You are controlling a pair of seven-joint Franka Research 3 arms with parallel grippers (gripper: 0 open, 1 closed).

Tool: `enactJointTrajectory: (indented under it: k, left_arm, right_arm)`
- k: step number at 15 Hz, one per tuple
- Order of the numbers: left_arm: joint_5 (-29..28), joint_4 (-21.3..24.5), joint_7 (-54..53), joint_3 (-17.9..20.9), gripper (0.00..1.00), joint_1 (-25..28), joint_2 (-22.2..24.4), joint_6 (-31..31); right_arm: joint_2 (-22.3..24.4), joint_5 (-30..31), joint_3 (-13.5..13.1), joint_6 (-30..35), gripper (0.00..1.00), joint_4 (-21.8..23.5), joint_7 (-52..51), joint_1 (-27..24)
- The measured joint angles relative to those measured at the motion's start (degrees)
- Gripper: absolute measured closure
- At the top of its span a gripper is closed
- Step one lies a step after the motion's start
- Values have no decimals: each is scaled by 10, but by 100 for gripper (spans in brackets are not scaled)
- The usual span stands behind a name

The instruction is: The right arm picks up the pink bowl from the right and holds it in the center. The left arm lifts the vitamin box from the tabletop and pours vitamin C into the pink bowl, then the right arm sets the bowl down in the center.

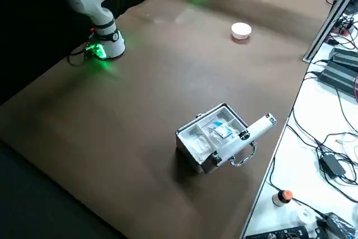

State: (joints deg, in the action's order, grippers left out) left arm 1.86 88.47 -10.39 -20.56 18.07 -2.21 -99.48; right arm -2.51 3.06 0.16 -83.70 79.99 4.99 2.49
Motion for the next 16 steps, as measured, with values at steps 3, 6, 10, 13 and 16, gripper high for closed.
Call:
enactJointTrajectory:
  k: [3, 6, 10, 13, 16]
  left_arm:
    - [0, 0, 95, 1, 0, -1, 0, 0]
    - [0, 0, 133, 1, 0, -1, -2, 1]
    - [-6, 0, 167, 1, 0, -1, -5, 14]
    - [-6, 0, 181, 2, 0, -1, -5, 29]
    - [-8, -1, 186, 7, 0, -4, -5, 39]
  right_arm:
    - [0, 0, 0, 0, 1, 0, -1, 1]
    - [0, 1, 0, 0, 1, 0, -2, 1]
    - [0, 1, 0, 1, 1, 0, -4, 3]
    - [0, 2, 0, 1, 1, 0, -4, 4]
    - [0, 4, -1, 1, 1, 0, -4, 4]
